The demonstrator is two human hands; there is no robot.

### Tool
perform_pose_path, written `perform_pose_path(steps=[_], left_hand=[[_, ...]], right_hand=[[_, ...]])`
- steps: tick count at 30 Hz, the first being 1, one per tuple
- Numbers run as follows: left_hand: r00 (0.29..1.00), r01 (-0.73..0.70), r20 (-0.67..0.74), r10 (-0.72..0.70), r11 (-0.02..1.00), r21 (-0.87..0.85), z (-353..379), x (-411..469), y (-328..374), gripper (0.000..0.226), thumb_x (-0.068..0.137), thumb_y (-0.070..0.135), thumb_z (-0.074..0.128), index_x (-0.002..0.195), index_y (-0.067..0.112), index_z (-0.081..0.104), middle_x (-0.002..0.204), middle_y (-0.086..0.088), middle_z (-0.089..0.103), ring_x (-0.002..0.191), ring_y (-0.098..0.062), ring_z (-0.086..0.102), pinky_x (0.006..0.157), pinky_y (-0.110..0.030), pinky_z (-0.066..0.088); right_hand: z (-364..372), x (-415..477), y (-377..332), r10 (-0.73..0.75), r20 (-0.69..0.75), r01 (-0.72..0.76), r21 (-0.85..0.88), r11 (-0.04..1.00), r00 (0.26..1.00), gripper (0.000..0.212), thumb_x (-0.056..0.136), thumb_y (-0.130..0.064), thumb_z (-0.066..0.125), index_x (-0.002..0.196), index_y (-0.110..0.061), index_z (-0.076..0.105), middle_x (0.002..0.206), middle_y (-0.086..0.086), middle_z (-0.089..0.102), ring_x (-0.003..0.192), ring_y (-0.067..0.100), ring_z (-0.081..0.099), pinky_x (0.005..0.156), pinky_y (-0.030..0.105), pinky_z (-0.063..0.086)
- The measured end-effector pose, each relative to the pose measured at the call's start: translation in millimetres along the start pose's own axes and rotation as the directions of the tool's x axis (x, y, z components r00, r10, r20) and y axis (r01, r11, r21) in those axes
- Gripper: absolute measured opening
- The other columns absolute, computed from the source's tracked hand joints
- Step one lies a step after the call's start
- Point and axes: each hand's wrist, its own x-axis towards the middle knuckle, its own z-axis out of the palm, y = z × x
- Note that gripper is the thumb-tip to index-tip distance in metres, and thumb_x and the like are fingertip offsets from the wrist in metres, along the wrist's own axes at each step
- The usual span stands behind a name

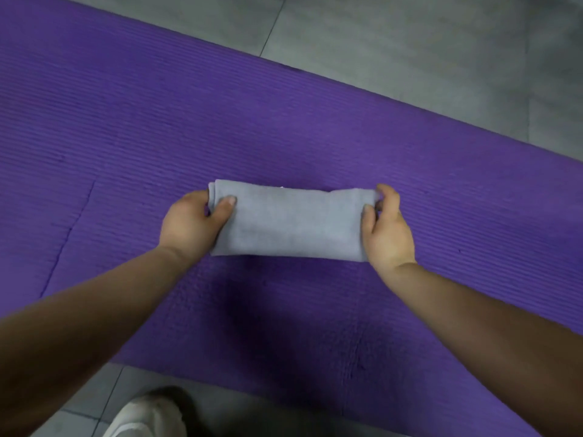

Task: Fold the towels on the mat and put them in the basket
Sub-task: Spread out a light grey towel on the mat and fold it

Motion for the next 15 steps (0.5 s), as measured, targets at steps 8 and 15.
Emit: perform_pose_path(steps=[8, 15], left_hand=[[1.000, 0.028, -0.020, -0.021, 0.910, 0.414, 3, 26, 9, 0.047, 0.088, 0.044, 0.048, 0.121, 0.011, 0.051, 0.128, -0.013, 0.050, 0.118, -0.030, 0.046, 0.105, -0.041, 0.018], [0.735, -0.634, 0.156, 0.660, 0.587, 0.503, 31, -5, 14, 0.047, 0.081, 0.037, 0.039, 0.112, 0.011, 0.062, 0.116, -0.015, 0.065, 0.112, -0.027, 0.057, 0.101, -0.047, 0.014]], right_hand=[[12, 27, -5, 0.031, 0.122, 0.031, -0.473, 0.881, 0.992, 0.042, 0.098, -0.021, 0.029, 0.139, -0.020, 0.031, 0.138, 0.011, 0.032, 0.122, 0.030, 0.038, 0.096, 0.039, 0.033], [13, 33, -2, 0.028, 0.205, 0.062, -0.420, 0.905, 0.978, 0.045, 0.098, -0.019, 0.026, 0.143, -0.021, 0.028, 0.145, 0.009, 0.031, 0.132, 0.030, 0.030, 0.107, 0.038, 0.023]])
